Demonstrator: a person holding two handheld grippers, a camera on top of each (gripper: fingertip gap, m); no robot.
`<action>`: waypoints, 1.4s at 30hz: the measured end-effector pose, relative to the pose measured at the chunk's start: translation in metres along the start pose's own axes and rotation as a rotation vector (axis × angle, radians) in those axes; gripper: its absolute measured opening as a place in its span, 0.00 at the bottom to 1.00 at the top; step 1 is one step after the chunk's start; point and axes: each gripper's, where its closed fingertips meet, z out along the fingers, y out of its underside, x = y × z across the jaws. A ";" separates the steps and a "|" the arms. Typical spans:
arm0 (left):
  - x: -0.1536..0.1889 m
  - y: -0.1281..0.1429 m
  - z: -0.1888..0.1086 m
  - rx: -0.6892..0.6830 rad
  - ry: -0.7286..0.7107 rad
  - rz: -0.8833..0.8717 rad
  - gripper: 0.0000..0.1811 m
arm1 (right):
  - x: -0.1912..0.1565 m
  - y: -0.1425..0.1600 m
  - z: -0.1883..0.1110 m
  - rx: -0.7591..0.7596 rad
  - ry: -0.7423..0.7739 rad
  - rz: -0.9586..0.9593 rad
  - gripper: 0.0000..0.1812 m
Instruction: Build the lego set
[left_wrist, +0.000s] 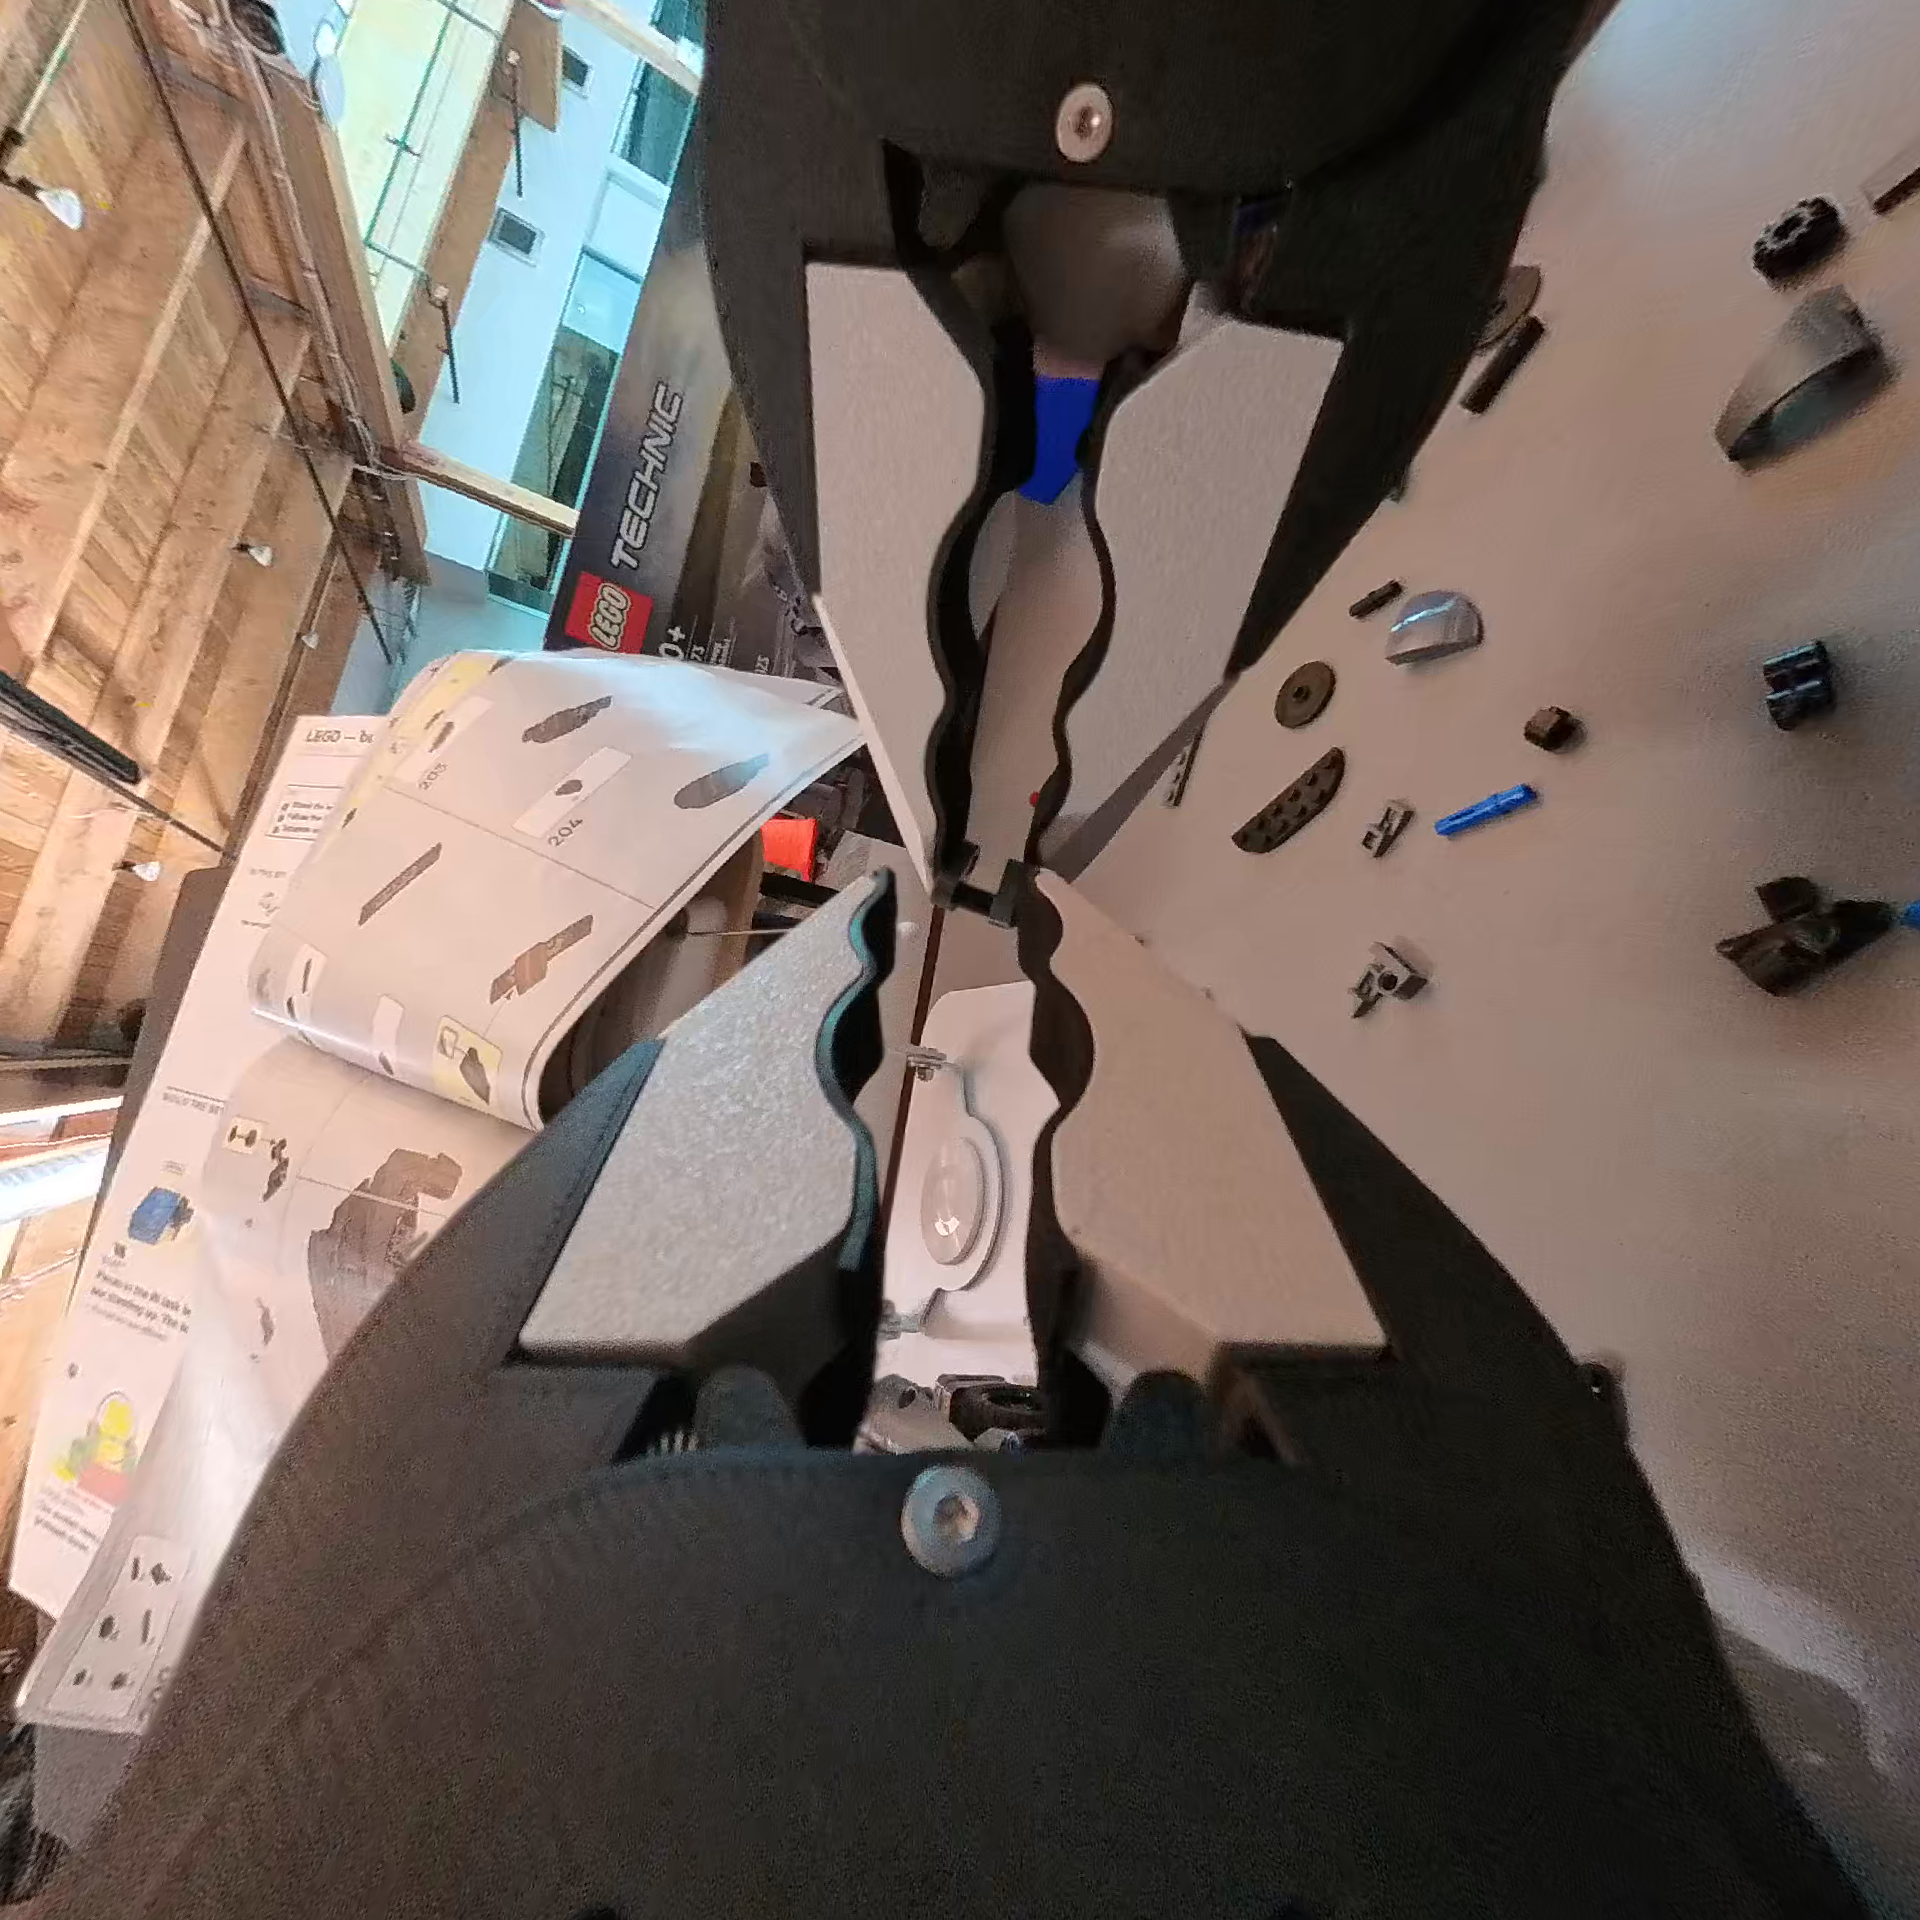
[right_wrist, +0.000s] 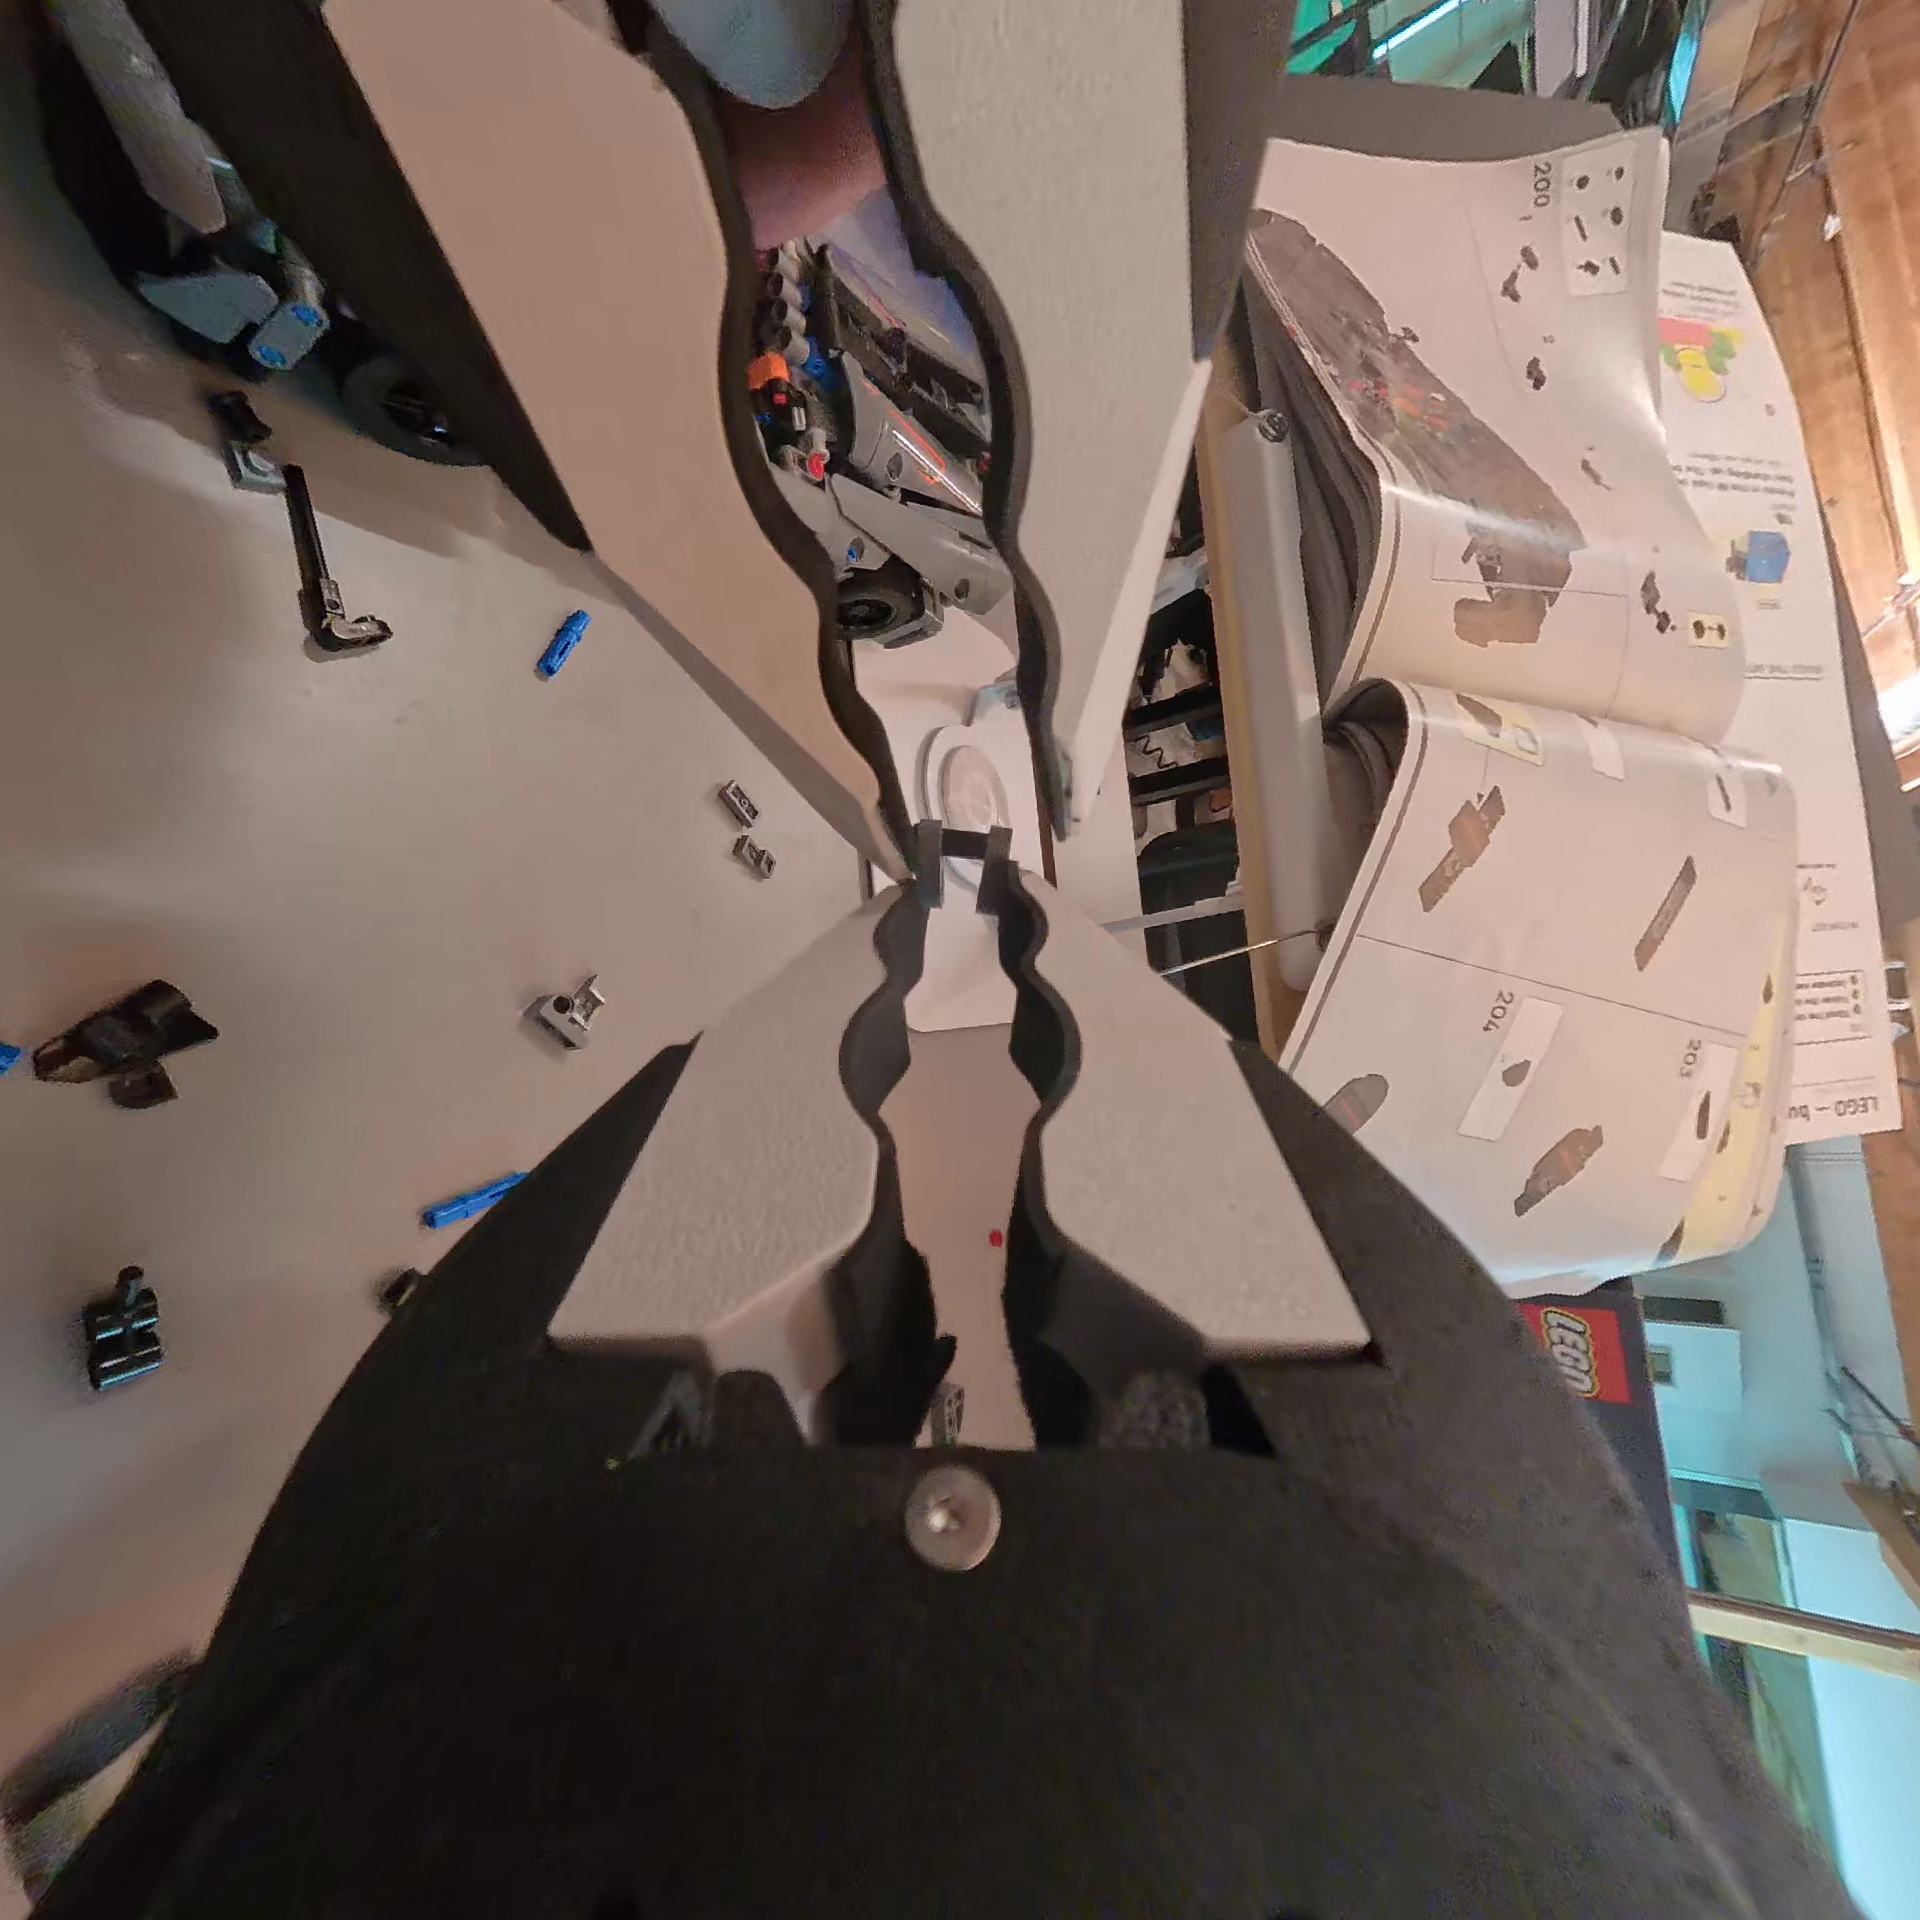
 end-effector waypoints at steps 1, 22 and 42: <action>0.003 0.000 0.000 -0.002 0.021 0.004 0.09 | -0.001 0.000 0.000 0.001 0.001 -0.013 0.06; 0.001 -0.002 0.002 -0.031 0.006 -0.100 0.07 | 0.003 0.001 -0.003 -0.012 -0.011 0.057 0.05; -0.003 -0.007 -0.001 -0.023 -0.016 -0.103 0.07 | 0.006 -0.003 -0.008 0.011 0.006 0.057 0.05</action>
